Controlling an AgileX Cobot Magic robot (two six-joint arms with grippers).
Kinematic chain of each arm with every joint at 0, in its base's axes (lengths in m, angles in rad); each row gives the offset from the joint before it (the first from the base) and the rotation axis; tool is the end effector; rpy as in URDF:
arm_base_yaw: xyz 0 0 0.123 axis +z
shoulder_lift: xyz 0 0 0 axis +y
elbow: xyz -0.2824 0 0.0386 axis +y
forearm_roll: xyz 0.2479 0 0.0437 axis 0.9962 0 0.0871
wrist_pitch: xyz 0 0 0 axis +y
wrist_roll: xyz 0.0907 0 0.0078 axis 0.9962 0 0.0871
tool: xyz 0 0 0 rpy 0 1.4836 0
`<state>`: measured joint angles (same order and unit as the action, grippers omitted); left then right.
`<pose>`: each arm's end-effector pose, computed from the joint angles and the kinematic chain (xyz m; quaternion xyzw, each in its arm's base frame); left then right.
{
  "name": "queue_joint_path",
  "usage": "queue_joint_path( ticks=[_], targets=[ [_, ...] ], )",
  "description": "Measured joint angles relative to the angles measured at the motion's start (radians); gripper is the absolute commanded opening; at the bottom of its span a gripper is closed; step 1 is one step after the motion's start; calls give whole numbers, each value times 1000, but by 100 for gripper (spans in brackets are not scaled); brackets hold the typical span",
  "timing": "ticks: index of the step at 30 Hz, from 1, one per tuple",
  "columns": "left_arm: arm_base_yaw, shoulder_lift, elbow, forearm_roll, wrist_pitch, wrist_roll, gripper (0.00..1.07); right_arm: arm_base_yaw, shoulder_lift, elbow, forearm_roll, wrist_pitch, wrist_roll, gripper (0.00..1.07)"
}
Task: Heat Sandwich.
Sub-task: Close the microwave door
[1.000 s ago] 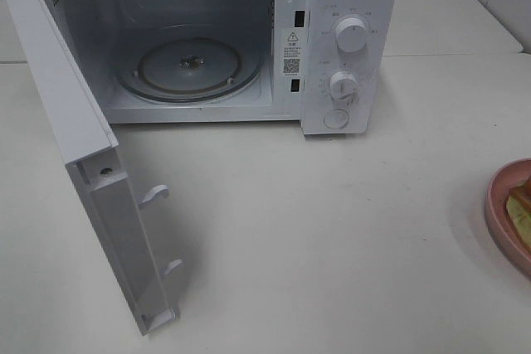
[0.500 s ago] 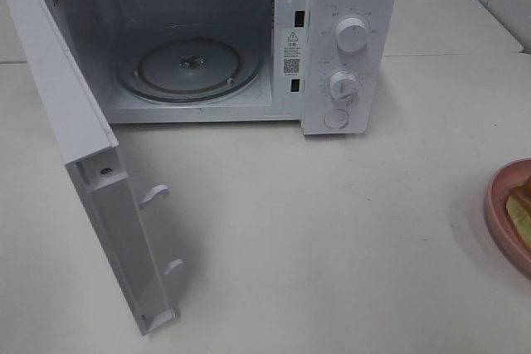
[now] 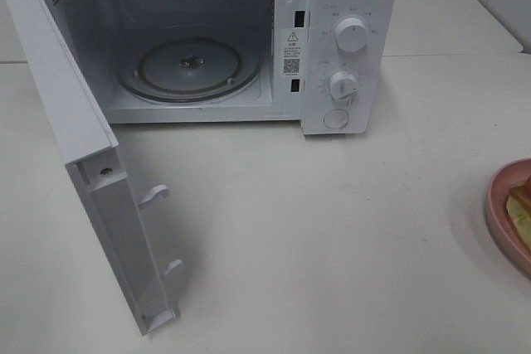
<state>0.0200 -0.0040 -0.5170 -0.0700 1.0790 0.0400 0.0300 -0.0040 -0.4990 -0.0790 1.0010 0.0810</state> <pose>-0.0082 -0.0058 0.2805 0.0106 0.8519 -0.0192 0.5232 -0.0030 -0.0061 0.2820 0.0217 0.8355 -0.0091 0.5489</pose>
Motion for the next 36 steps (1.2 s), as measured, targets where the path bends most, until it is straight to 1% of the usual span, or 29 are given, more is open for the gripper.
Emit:
queue_joint_path(
  ticks=[36],
  targets=[
    [0, 0, 0, 0, 0, 0, 100, 0, 0, 0, 3, 0, 0, 76]
  ],
)
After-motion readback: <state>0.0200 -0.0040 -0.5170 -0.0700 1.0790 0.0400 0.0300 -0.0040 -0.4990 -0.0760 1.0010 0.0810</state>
